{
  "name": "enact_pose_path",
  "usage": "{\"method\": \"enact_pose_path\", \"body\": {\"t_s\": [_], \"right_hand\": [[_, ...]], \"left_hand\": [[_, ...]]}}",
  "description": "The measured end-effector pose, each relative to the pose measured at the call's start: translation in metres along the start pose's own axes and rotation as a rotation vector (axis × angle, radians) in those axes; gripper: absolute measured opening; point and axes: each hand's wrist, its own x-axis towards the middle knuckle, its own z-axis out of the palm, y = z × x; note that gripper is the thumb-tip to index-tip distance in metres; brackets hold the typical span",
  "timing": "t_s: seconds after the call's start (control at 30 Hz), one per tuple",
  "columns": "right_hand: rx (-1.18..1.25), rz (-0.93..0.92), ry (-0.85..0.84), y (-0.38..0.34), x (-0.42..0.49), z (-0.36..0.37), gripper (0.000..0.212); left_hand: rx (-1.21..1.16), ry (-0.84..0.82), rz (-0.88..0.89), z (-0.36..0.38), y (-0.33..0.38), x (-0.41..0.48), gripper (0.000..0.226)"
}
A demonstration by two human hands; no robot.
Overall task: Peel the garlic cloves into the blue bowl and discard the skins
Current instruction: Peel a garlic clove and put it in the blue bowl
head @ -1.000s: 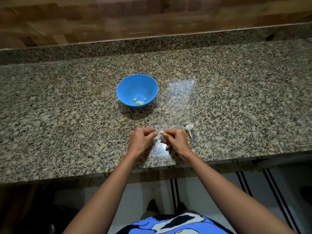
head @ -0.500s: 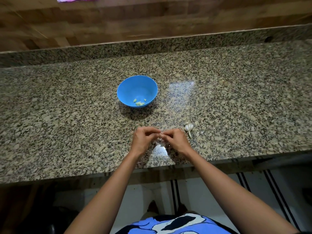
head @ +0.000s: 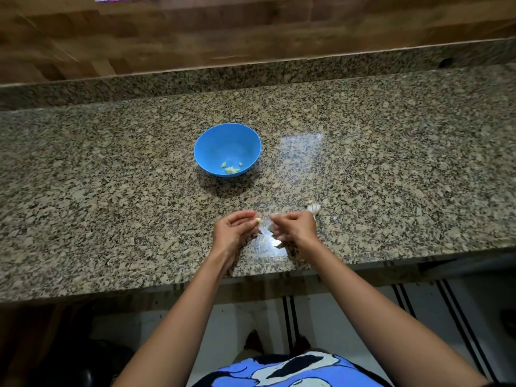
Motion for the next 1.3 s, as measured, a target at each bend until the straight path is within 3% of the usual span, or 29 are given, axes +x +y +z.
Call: {"method": "enact_pose_path", "body": {"t_s": [0.13,0.37,0.53,0.73,0.83,0.93,1.07,1.3], "right_hand": [[-0.276,-0.173,-0.045,0.003,-0.003,0.003,0.008],[-0.463,-0.397,-0.133,-0.001,-0.005,0.008,0.026],[-0.371,-0.297,-0.153,-0.004,-0.003,0.007,0.016],[-0.057,-0.146,-0.282,-0.009,-0.005,0.004,0.01],[0.048,-0.116,-0.239,-0.011,-0.006,0.007,0.014],[0.08,-0.118,-0.16,-0.009,-0.004,0.012,0.017],[0.101,-0.104,-0.152,-0.006,-0.001,0.009,0.015],[0.091,-0.117,-0.167,-0.01,0.0,0.006,0.007]], "left_hand": [[0.194,0.005,0.069,0.001,0.002,0.001,0.024],[0.438,-0.061,0.211,0.003,0.002,0.003,0.021],[0.471,-0.059,0.275,0.002,0.004,0.004,0.018],[0.498,-0.145,0.285,-0.001,0.014,0.005,0.019],[0.522,-0.034,0.348,0.0,0.007,0.006,0.017],[0.668,0.07,0.439,0.004,-0.003,0.003,0.016],[0.877,-0.01,0.543,0.006,-0.003,-0.004,0.03],[0.809,-0.057,0.508,0.003,-0.001,0.001,0.028]]}}
